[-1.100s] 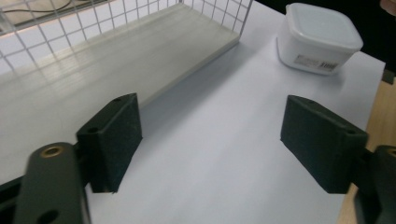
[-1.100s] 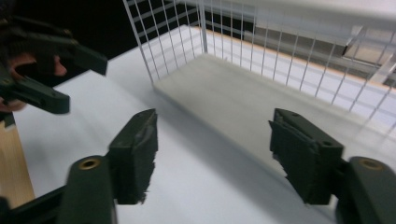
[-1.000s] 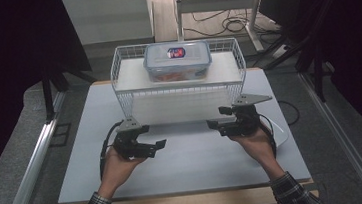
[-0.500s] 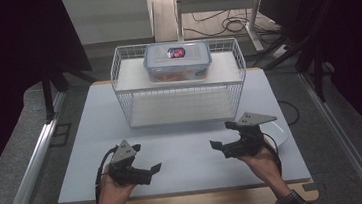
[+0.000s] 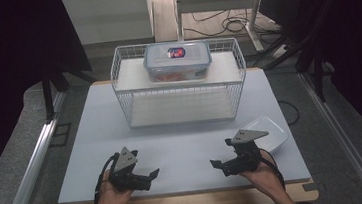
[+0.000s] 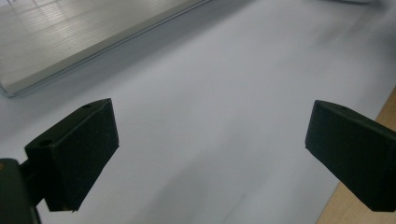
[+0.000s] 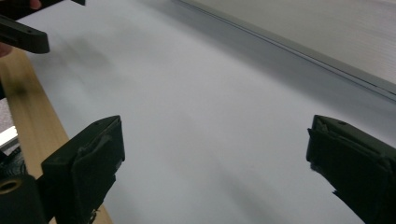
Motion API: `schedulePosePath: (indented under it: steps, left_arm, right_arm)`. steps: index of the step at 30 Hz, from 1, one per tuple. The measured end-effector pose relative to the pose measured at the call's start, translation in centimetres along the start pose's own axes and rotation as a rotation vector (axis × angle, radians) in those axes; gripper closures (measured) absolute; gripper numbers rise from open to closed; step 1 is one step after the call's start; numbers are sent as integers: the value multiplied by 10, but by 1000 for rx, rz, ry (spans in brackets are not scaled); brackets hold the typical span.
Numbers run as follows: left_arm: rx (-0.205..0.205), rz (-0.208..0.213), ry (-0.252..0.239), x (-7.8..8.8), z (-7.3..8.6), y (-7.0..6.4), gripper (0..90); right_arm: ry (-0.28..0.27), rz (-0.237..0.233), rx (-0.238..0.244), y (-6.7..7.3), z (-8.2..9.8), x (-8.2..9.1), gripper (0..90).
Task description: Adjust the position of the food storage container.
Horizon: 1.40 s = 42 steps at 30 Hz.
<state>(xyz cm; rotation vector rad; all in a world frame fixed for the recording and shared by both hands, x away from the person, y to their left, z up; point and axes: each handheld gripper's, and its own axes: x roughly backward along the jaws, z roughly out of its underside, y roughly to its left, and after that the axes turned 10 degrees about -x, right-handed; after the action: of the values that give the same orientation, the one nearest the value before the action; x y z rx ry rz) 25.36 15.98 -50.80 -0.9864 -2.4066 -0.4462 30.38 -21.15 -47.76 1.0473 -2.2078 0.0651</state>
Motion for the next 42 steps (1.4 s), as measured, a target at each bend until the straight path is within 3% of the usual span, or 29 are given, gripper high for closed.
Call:
schedulePosePath:
  steps: [9, 13, 22, 26, 34, 42]
  left_arm:
    - [13, -9, 9, -1, 2, 3, 26]
    - [14, -4, 20, -3, 3, 3, 26]
    - [23, 14, 29, -5, 4, 5, 29]
    - [25, 15, 27, -5, 4, 5, 31]
    - [34, 19, 33, -6, 5, 6, 34]
    - [45, 20, 33, -7, 6, 8, 38]
  right_arm:
    - [2, 37, -63, -16, -8, 11, 28]
    - [-17, 92, -86, -30, -13, 23, 160]
    - [-50, 220, -144, -67, -16, 56, 598]
    - [-49, 281, -142, -85, -15, 68, 741]
    - [-71, 379, -211, -119, -8, 88, 859]
    - [-56, 493, -222, -139, -1, 97, 896]
